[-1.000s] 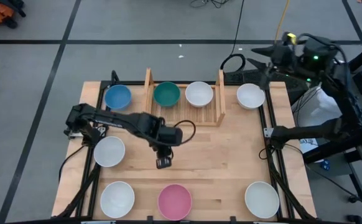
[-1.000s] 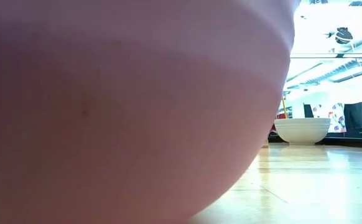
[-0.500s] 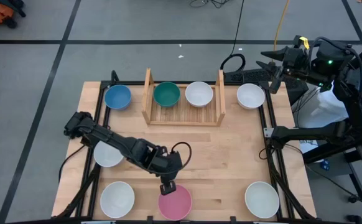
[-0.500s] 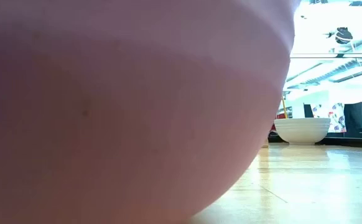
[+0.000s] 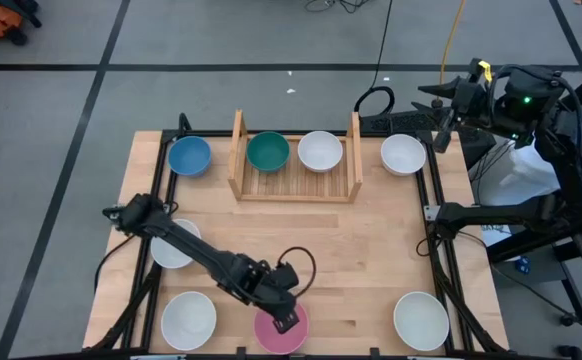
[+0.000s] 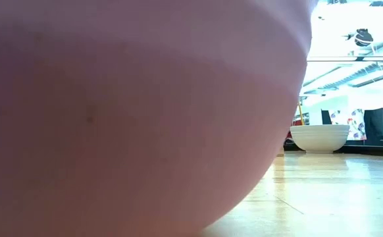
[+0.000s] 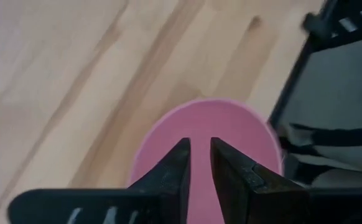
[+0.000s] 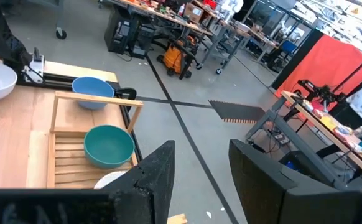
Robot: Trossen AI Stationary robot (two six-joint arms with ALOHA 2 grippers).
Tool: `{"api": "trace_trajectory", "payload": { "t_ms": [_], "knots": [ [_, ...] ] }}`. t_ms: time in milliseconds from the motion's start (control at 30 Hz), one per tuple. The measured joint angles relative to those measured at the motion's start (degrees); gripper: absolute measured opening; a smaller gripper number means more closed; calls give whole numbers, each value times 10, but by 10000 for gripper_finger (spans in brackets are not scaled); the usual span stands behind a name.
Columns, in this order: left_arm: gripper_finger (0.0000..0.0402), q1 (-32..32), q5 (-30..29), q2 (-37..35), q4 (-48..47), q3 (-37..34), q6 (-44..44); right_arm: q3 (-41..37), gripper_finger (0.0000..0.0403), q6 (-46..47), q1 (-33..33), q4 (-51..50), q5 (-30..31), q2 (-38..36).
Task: Place and stack bowls onto a shelf
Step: Stack the pink bowl on top of the dark green bowl on the shelf
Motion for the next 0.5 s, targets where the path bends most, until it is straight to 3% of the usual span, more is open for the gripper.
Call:
{"api": "trace_trajectory", "payload": {
  "t_ms": [333, 500],
  "knots": [
    [67, -2, 7, 45, 15, 0, 21, 0, 146, -17, 0, -4, -24, 0],
    [67, -2, -10, 45, 18, 0, 82, 0, 146, -16, 0, -4, -32, 0]
  ]
}}
